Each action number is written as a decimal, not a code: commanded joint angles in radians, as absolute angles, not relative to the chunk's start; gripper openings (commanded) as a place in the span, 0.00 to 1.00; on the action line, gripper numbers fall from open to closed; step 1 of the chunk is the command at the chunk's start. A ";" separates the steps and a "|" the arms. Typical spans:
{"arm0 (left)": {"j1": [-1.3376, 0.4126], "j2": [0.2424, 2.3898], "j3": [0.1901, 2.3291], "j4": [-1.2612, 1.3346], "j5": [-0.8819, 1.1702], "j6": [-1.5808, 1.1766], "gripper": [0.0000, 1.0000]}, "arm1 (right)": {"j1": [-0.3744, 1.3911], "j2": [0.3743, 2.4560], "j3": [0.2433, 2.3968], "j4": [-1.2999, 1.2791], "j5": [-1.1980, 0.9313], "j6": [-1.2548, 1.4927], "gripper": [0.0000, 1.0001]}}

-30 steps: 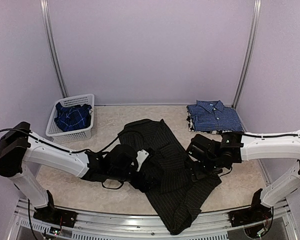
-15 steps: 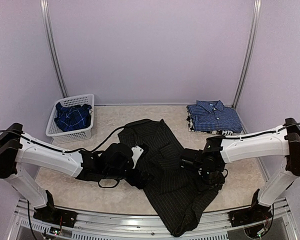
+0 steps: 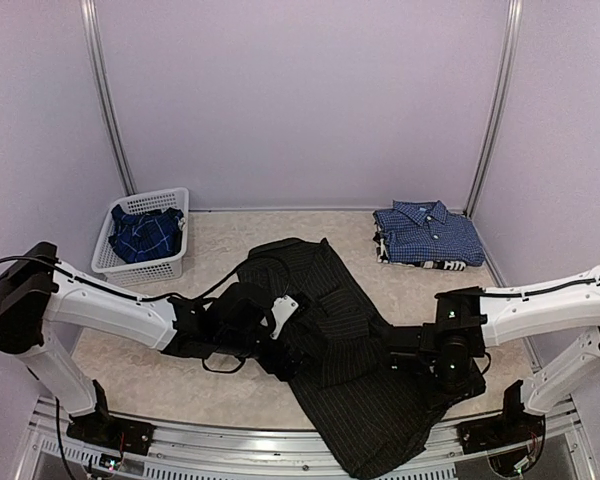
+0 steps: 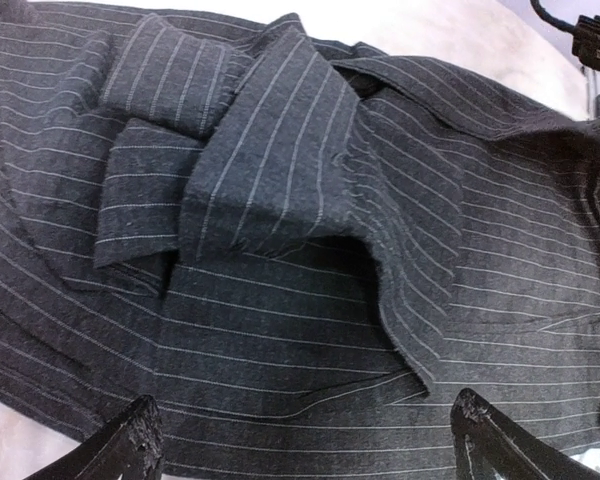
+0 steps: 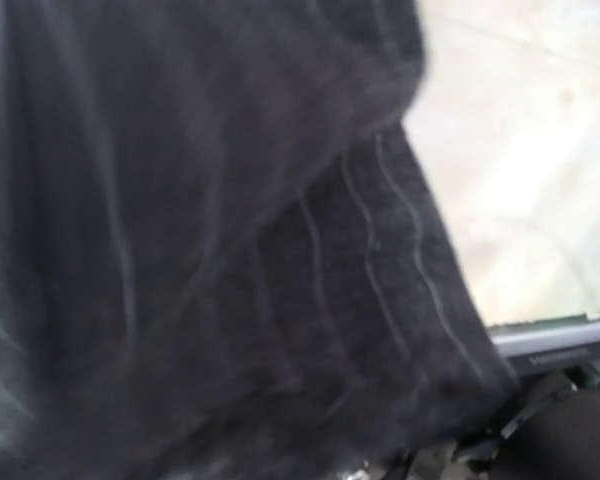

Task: Fold and stack the long sleeve shirts
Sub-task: Adjust the square-folded shirt at the center of the board, then move the rectangle-folded shirt to the center of the board, then pick up the rectangle-folded shirt from the center of the board.

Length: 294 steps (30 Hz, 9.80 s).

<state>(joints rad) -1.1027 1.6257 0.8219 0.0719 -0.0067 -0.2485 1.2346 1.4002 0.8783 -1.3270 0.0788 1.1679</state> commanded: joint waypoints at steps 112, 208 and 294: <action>-0.839 2.161 1.523 -0.135 0.484 -0.245 0.00 | 0.898 1.198 0.815 -0.738 0.198 0.682 0.69; -0.477 2.723 2.336 -0.458 0.173 -0.055 0.97 | 0.716 1.380 0.779 -0.339 -0.124 0.408 0.64; -0.864 1.154 0.646 -0.202 -0.048 -0.455 0.99 | 1.028 1.255 0.733 -0.343 0.317 0.463 0.95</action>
<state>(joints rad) -0.7883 1.1130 0.6735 -0.1642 0.0322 -0.4252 1.0355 1.1458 0.6617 -0.2386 0.3191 0.5014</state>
